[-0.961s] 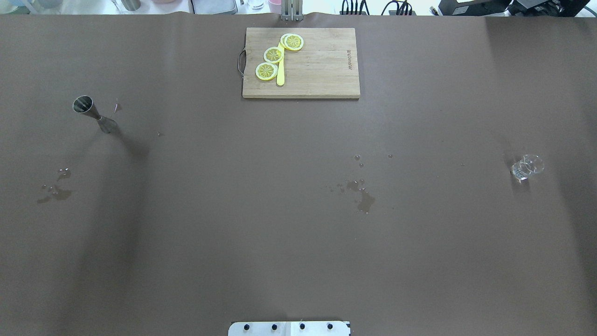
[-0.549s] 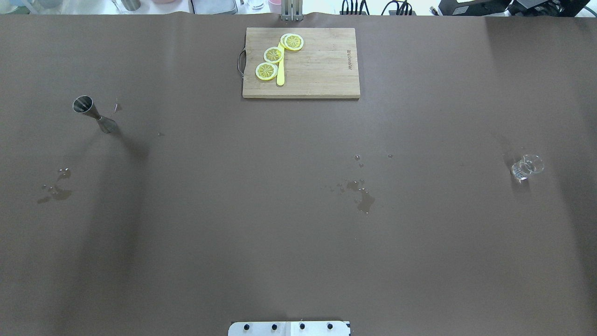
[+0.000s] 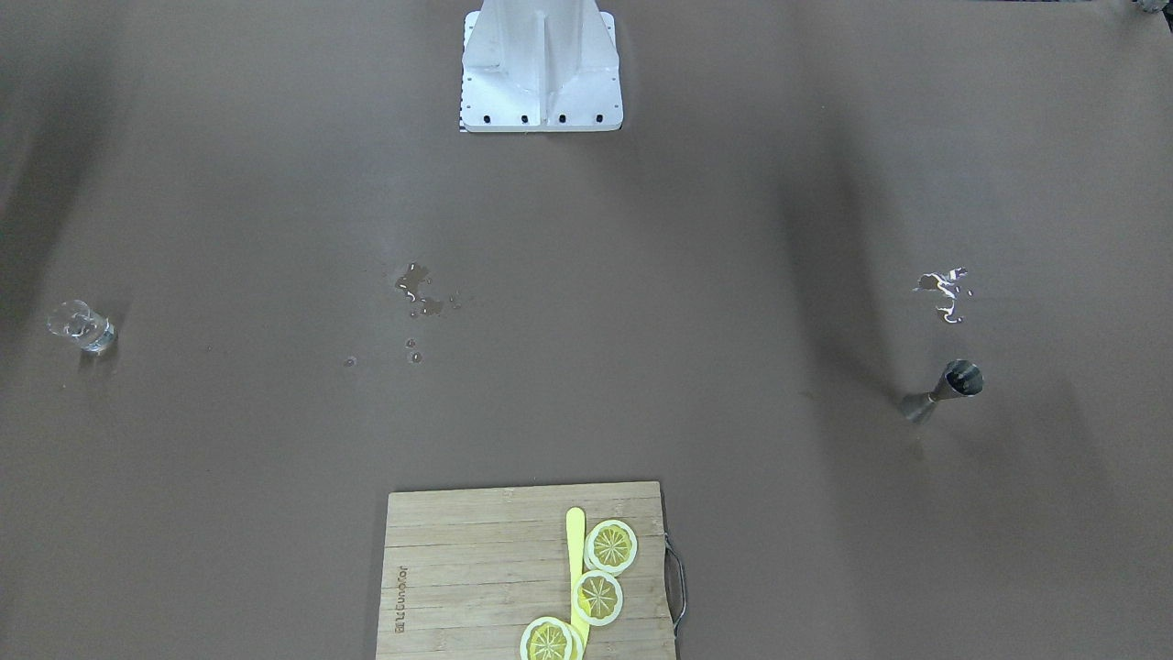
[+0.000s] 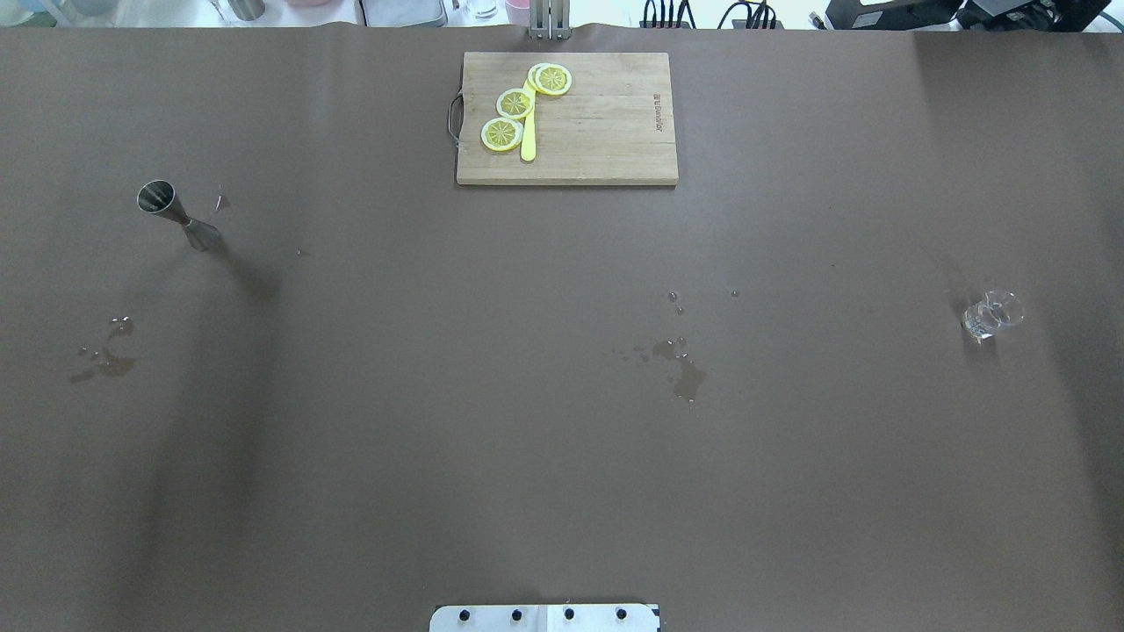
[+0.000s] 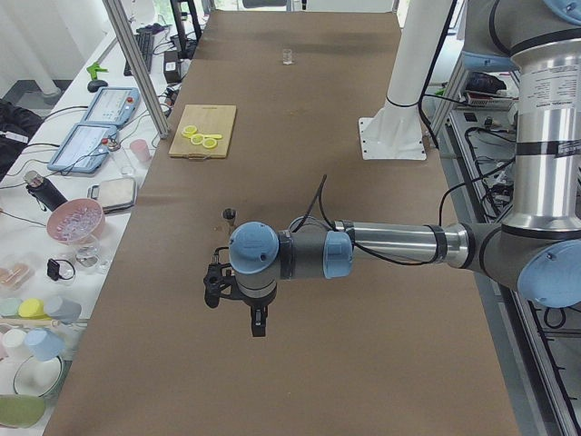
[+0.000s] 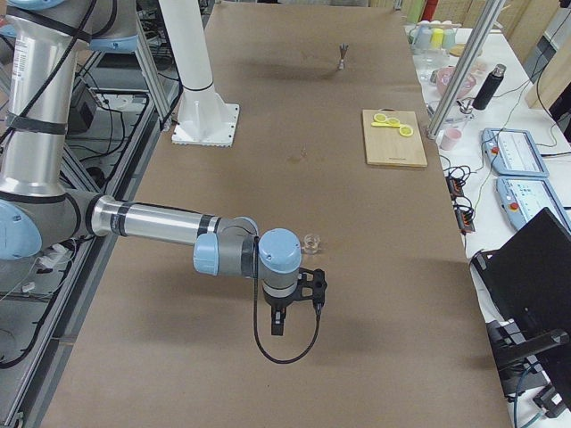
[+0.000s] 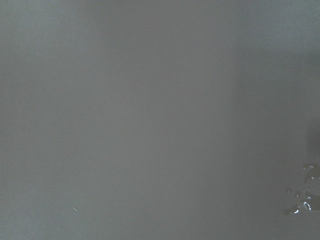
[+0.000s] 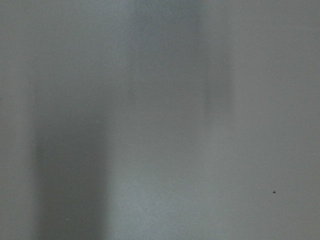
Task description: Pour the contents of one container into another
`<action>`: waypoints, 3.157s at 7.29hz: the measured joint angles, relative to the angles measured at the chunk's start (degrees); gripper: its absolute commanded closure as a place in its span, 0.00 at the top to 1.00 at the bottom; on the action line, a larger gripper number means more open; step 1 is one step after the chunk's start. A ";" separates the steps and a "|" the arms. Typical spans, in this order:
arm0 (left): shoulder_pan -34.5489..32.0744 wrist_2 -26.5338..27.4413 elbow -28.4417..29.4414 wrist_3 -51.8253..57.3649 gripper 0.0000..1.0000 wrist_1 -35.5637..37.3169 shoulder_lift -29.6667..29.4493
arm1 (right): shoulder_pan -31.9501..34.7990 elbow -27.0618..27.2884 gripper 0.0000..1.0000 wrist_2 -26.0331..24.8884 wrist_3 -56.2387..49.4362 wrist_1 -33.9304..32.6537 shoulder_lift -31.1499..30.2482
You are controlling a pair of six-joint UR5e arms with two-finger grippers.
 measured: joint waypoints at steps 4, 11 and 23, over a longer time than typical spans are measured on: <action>3.63 0.10 0.17 -4.76 0.98 -8.47 2.07 | 0.00 0.13 1.00 -0.07 0.00 0.01 0.15; 3.74 -0.34 0.23 -4.91 0.98 -10.68 2.04 | 0.00 1.35 1.00 -0.07 0.01 -0.09 1.26; 3.74 -0.34 0.13 -4.91 0.98 -11.89 1.87 | 0.00 1.42 1.00 -0.07 0.00 -0.72 0.91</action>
